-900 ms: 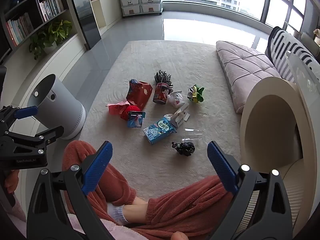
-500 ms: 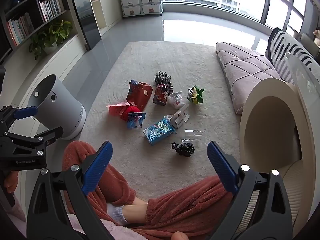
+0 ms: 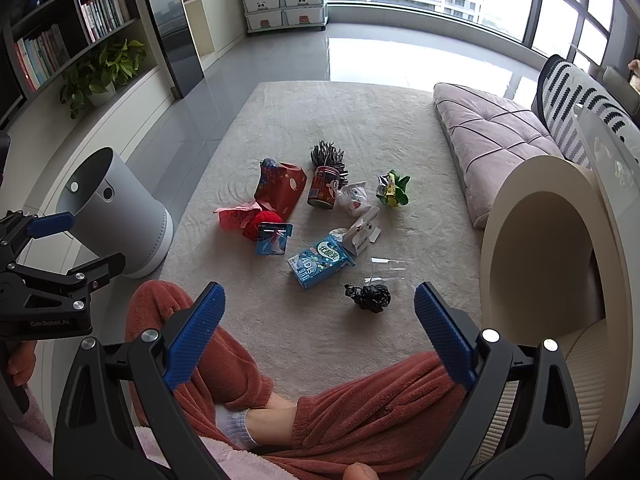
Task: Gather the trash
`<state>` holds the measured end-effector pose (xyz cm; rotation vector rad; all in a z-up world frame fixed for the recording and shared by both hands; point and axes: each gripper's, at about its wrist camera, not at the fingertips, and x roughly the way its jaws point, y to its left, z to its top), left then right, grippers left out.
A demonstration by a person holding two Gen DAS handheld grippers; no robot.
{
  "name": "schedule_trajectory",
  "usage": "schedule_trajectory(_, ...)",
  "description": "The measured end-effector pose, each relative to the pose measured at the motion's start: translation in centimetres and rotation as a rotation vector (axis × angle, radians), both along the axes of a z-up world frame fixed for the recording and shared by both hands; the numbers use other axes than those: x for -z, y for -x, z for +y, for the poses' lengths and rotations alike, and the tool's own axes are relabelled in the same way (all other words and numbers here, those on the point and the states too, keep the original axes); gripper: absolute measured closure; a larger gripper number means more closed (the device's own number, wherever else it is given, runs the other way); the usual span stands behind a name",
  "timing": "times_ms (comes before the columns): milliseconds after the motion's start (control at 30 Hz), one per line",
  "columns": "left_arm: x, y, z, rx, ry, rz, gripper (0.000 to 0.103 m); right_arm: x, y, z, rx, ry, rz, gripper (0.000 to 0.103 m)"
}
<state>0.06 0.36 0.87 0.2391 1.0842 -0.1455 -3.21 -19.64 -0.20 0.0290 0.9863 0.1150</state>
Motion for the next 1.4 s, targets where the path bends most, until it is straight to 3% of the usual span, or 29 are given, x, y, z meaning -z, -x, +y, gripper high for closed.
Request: schedule_trajectory(1400,0.63,0.25,0.42,-0.005,0.002,-0.001,0.003,0.31,0.2,0.06,0.0,0.005,0.004,0.011)
